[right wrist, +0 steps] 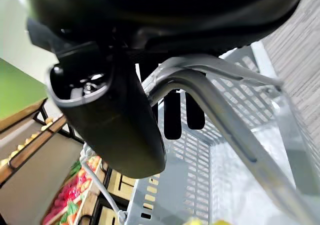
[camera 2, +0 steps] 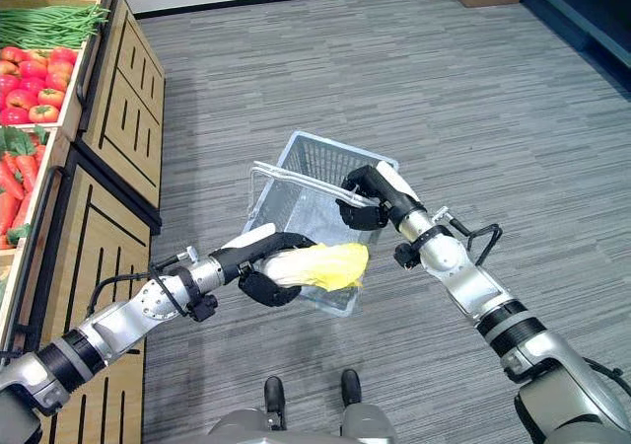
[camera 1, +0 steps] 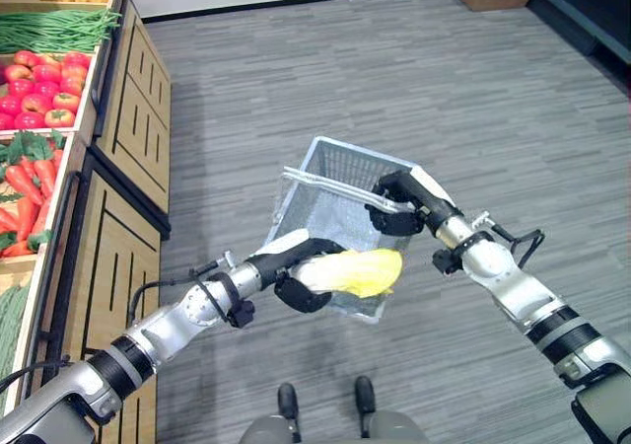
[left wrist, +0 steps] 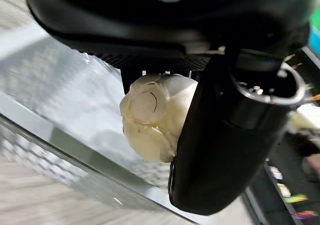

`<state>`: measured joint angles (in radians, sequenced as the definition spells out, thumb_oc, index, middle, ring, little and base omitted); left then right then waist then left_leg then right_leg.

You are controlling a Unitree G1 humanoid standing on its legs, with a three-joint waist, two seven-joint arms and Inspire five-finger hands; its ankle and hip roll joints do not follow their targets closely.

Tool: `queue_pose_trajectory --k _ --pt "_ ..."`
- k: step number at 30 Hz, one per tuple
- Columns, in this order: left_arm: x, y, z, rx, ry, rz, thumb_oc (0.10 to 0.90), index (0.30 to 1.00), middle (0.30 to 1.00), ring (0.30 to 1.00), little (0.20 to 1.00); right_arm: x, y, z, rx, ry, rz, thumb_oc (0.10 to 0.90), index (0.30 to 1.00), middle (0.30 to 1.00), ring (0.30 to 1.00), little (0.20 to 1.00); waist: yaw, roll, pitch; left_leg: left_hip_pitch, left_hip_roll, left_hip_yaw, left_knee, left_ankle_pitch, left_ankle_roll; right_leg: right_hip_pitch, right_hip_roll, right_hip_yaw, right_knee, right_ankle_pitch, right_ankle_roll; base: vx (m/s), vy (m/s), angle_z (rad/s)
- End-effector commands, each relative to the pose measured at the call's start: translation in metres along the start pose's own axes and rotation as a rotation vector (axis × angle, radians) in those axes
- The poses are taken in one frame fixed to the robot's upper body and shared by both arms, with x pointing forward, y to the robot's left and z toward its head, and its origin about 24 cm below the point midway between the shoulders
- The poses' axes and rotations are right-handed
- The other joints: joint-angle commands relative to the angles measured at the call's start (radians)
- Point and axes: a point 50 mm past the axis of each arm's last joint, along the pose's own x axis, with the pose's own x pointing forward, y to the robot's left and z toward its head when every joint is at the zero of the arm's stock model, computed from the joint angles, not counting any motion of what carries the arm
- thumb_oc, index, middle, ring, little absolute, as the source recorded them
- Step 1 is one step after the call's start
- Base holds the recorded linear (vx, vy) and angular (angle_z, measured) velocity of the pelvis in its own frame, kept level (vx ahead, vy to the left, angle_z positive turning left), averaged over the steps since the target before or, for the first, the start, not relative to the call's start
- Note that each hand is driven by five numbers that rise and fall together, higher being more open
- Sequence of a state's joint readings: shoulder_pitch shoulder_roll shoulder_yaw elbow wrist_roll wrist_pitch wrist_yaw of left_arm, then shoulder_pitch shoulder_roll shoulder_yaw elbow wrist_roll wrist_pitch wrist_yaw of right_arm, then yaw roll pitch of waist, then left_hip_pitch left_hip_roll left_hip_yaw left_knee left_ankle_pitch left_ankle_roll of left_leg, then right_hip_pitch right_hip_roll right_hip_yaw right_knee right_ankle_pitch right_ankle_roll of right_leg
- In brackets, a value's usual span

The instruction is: Get the vegetables into the basket

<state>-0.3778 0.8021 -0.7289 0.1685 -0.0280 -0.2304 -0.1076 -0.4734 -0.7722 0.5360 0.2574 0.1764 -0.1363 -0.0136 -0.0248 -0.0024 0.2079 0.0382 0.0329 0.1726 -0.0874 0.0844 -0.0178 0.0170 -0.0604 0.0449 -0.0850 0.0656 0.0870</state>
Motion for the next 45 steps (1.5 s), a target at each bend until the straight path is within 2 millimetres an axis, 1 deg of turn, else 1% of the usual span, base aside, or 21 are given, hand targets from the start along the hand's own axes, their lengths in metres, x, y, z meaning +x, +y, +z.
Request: queue_pose_trajectory --k 1,2,3,6,8,9,10,12,16,25,26,30,35,40,41,42,43,44,45 --pt "0.006 0.024 0.008 0.086 -0.071 0.165 0.400 0.300 0.300 0.300 0.300 0.003 -0.022 0.051 0.102 -0.293 -0.090 0.400 0.300 0.300 0.300 0.300 0.017 -0.058 -0.135 0.031 0.036 0.001 0.000 -0.055 -0.058 -0.057 -0.101 -0.030 0.031 0.061 0.102 0.00 0.000 0.00" --pt "0.004 0.025 -0.001 0.111 -0.026 0.178 0.400 0.300 0.300 0.300 0.300 0.001 -0.019 0.047 0.109 -0.279 -0.076 0.400 0.300 0.300 0.300 0.300 0.019 -0.059 -0.136 0.033 0.036 0.001 0.000 -0.055 -0.059 -0.052 -0.101 -0.033 0.030 0.060 0.101 0.00 0.000 0.00" --pt "0.004 0.024 -0.001 0.111 -0.026 0.178 0.400 0.300 0.300 0.300 0.300 0.001 -0.019 0.047 0.109 -0.278 -0.075 0.400 0.300 0.300 0.300 0.300 0.018 -0.059 -0.136 0.033 0.036 0.000 0.000 -0.055 -0.059 -0.052 -0.101 -0.033 0.030 0.060 0.101 0.00 0.000 0.00" --pt "0.000 0.024 -0.016 0.152 0.051 0.192 0.400 0.300 0.300 0.300 0.300 -0.003 -0.015 0.042 0.124 -0.262 -0.052 0.400 0.300 0.300 0.300 0.300 0.018 -0.060 -0.138 0.035 0.038 0.000 0.000 -0.055 -0.060 -0.048 -0.101 -0.037 0.029 0.058 0.100 0.00 0.000 0.00" --pt "-0.004 0.024 -0.023 0.160 0.085 0.203 0.400 0.300 0.300 0.300 0.300 -0.005 -0.011 0.039 0.125 -0.250 -0.032 0.400 0.300 0.300 0.300 0.300 0.019 -0.060 -0.140 0.037 0.038 0.000 0.000 -0.056 -0.061 -0.044 -0.101 -0.038 0.027 0.057 0.099 0.00 0.000 0.00" --pt "-0.007 0.022 -0.032 0.156 0.134 0.231 0.569 0.536 0.536 0.536 0.536 -0.006 -0.008 0.037 0.131 -0.241 -0.015 0.400 0.300 0.300 0.300 0.300 0.020 -0.061 -0.142 0.037 0.039 0.000 0.000 -0.056 -0.061 -0.042 -0.101 -0.041 0.025 0.057 0.099 0.00 0.000 0.00" --pt "-0.008 0.022 -0.035 0.151 0.148 0.246 0.900 1.000 1.000 1.000 1.000 -0.007 -0.006 0.035 0.136 -0.236 -0.009 0.400 0.300 0.300 0.300 0.300 0.022 -0.062 -0.142 0.037 0.040 -0.001 0.000 -0.056 -0.061 -0.041 -0.100 -0.040 0.024 0.058 0.098 0.00 0.000 0.00" --pt "-0.009 0.017 -0.038 0.129 0.162 0.259 0.900 1.000 1.000 1.000 1.000 -0.009 -0.003 0.033 0.150 -0.228 0.005 0.400 0.300 0.300 0.300 0.300 0.021 -0.063 -0.142 0.038 0.041 -0.001 0.000 -0.055 -0.062 -0.038 -0.099 -0.042 0.024 0.058 0.096 0.00 0.000 0.00" --pt "-0.008 0.015 -0.036 0.128 0.154 0.258 0.900 1.000 1.000 1.000 1.000 -0.010 -0.001 0.031 0.157 -0.220 0.012 0.400 0.300 0.300 0.300 0.300 0.023 -0.065 -0.143 0.040 0.042 -0.001 0.000 -0.056 -0.062 -0.035 -0.099 -0.042 0.022 0.058 0.096 0.00 0.000 0.00" --pt "-0.006 0.012 -0.030 0.118 0.122 0.253 0.900 1.000 1.000 1.000 1.000 -0.010 0.001 0.028 0.160 -0.208 0.006 0.400 0.300 0.300 0.300 0.300 0.025 -0.065 -0.145 0.042 0.043 -0.003 0.000 -0.058 -0.062 -0.031 -0.099 -0.045 0.019 0.058 0.096 0.00 0.000 0.00" --pt "-0.005 0.012 -0.025 0.127 0.099 0.249 0.900 1.000 1.000 1.000 1.000 -0.010 0.003 0.027 0.167 -0.201 0.001 0.400 0.300 0.300 0.300 0.300 0.026 -0.063 -0.145 0.042 0.042 -0.004 0.000 -0.059 -0.061 -0.030 -0.100 -0.047 0.018 0.058 0.096 0.00 0.000 0.00" --pt "-0.005 0.013 -0.022 0.126 0.084 0.247 0.900 1.000 1.000 1.000 1.000 -0.010 0.003 0.025 0.170 -0.195 -0.010 0.400 0.300 0.300 0.300 0.300 0.027 -0.063 -0.146 0.043 0.041 -0.006 0.000 -0.060 -0.060 -0.029 -0.101 -0.048 0.018 0.058 0.096 0.00 0.000 0.00" --pt "-0.004 0.013 -0.016 0.116 0.055 0.241 0.900 1.000 1.000 1.000 1.000 -0.010 0.002 0.017 0.175 -0.161 -0.029 0.400 0.300 0.300 0.300 0.300 0.031 -0.063 -0.149 0.040 0.041 -0.011 0.000 -0.059 -0.060 -0.027 -0.101 -0.052 0.018 0.056 0.095 0.00 -0.001 0.01" --pt "-0.005 0.011 -0.016 0.080 0.047 0.233 0.900 1.000 1.000 1.000 1.000 -0.012 0.000 0.011 0.176 -0.134 -0.057 0.400 0.300 0.300 0.300 0.300 0.033 -0.063 -0.150 0.039 0.041 -0.014 0.000 -0.058 -0.061 -0.024 -0.101 -0.057 0.017 0.055 0.093 0.00 -0.013 0.05" --pt "-0.013 0.018 -0.013 -0.005 0.019 0.300 0.900 1.000 1.000 1.000 1.000 -0.016 -0.002 0.004 0.149 -0.107 -0.069 0.400 0.300 0.300 0.300 0.300 0.038 -0.065 -0.153 0.040 0.043 -0.016 0.000 -0.056 -0.061 -0.022 -0.099 -0.058 0.016 0.055 0.092 -0.01 -0.055 0.01" --pt "-0.032 0.027 -0.009 -0.156 -0.023 0.441 0.900 1.000 1.000 1.000 1.000 -0.025 -0.005 -0.007 0.138 -0.061 -0.104 0.400 0.300 0.300 0.300 0.300 0.048 -0.065 -0.154 0.040 0.044 -0.021 0.000 -0.054 -0.061 -0.015 -0.098 -0.065 0.012 0.056 0.090 -0.01 -0.051 0.00" --pt "-0.033 0.027 -0.009 -0.157 -0.022 0.440 0.900 1.000 1.000 1.000 1.000 -0.025 -0.004 -0.007 0.138 -0.061 -0.103 0.400 0.300 0.300 0.300 0.300 0.047 -0.066 -0.155 0.040 0.044 -0.022 0.000 -0.054 -0.061 -0.015 -0.097 -0.065 0.011 0.056 0.090 0.00 -0.034 -0.03" --pt "-0.042 0.029 -0.008 -0.214 -0.041 0.472 0.900 1.000 1.000 1.000 1.000 -0.030 -0.006 -0.014 0.133 -0.033 -0.125 0.400 0.300 0.300 0.300 0.300 0.053 -0.064 -0.155 0.040 0.044 -0.026 0.000 -0.053 -0.061 -0.012 -0.098 -0.068 0.009 0.056 0.089 0.00 0.000 0.00" --pt "-0.047 0.029 -0.009 -0.231 -0.039 0.481 0.900 1.000 1.000 1.000 1.000 -0.031 -0.005 -0.017 0.133 -0.020 -0.130 0.400 0.300 0.300 0.300 0.300 0.053 -0.064 -0.157 0.040 0.044 -0.028 0.000 -0.053 -0.061 -0.010 -0.098 -0.070 0.009 0.055 0.089 0.01 -0.022 0.04"
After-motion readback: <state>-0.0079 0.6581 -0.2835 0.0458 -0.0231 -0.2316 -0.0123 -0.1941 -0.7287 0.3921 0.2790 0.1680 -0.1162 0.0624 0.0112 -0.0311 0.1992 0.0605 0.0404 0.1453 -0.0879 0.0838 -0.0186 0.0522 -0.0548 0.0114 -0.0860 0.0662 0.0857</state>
